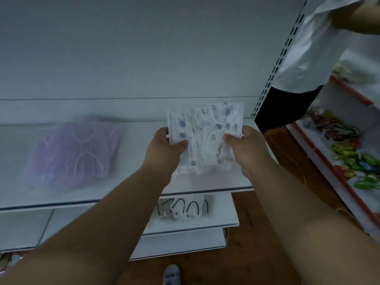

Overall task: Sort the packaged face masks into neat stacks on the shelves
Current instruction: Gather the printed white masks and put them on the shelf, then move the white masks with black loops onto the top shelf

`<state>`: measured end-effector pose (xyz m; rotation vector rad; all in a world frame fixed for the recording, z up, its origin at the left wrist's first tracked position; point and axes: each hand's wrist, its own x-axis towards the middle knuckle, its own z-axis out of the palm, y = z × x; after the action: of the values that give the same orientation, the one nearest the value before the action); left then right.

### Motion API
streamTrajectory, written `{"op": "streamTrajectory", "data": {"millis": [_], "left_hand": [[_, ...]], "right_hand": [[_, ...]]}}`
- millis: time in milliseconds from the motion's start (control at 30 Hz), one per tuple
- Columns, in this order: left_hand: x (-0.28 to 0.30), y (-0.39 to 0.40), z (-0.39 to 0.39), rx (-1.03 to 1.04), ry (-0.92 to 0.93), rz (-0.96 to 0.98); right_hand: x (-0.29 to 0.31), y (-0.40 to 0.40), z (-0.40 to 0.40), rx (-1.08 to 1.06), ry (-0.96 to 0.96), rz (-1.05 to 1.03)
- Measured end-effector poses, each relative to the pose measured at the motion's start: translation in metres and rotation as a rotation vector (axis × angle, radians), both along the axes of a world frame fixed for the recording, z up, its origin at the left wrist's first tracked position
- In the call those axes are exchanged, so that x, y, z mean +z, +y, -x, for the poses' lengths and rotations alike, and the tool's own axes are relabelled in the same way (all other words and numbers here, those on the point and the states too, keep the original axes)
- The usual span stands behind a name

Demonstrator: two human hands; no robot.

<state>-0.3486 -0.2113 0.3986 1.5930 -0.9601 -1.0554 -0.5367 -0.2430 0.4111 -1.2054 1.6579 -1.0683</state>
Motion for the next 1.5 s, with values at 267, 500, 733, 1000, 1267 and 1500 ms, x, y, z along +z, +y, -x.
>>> {"op": "streamTrajectory", "data": {"millis": [267, 500, 733, 1000, 1267, 1500], "left_hand": [[-0.016, -0.054, 0.013, 0.009, -0.321, -0.097], [-0.013, -0.049, 0.034, 0.077, -0.856, -0.121], [-0.009, -0.01, 0.071, 0.129, -1.08, 0.128], [-0.013, 0.082, 0.048, 0.198, -1.039, 0.078], [-0.058, 0.214, -0.045, 0.21, -1.004, -0.002], [-0.089, 0.305, -0.132, 0.051, -1.056, -0.126]], "right_hand": [[-0.019, -0.072, 0.005, 0.179, 0.565, 0.042], [-0.023, -0.086, 0.021, 0.281, 0.896, 0.173], [-0.01, -0.069, 0.018, 0.539, 0.679, 0.465], [-0.015, -0.009, -0.026, 0.651, 0.34, 0.793], [-0.035, 0.101, -0.117, 0.774, 0.278, 0.74], [-0.092, 0.2, -0.195, 0.844, 0.265, 0.521]]}}
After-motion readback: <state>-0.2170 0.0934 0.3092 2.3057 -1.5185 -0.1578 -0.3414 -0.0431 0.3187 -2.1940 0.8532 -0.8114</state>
